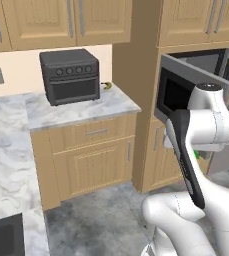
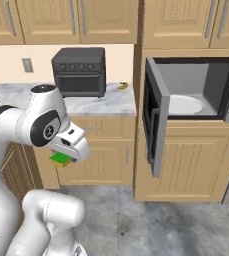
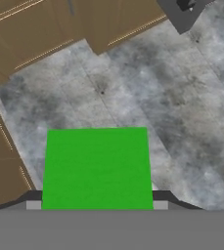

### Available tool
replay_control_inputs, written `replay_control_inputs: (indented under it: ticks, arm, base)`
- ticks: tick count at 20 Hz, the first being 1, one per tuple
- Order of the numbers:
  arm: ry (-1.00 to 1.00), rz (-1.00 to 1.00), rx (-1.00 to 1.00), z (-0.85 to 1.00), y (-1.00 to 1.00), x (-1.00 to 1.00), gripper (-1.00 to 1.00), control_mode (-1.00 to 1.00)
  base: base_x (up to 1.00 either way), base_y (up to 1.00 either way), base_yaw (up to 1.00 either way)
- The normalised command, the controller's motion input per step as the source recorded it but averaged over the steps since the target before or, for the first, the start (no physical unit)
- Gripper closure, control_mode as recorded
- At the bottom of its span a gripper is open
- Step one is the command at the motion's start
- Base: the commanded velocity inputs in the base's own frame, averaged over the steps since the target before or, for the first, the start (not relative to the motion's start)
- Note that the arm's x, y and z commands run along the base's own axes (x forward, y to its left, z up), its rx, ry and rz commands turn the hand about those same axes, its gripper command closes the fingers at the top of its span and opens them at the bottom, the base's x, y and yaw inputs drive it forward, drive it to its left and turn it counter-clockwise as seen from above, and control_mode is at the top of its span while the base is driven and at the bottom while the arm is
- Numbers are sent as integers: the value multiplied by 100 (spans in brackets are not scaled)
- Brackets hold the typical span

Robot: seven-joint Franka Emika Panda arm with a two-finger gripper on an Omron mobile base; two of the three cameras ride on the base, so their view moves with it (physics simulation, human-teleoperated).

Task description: Place the sponge inside the microwave to prepare for sanitizing.

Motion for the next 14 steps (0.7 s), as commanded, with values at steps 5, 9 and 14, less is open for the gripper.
replay_control_inputs:
  ticks: [5, 9, 14]
  arm:
    - [0, 0, 0, 0, 0, 0, 100, 100]
    - [0, 0, 0, 0, 0, 0, 100, 100]
    - [0, 0, 0, 0, 0, 0, 100, 100]
  base:
    - [-56, -3, 1]
    - [-34, -25, 3]
    - [-11, -53, 4]
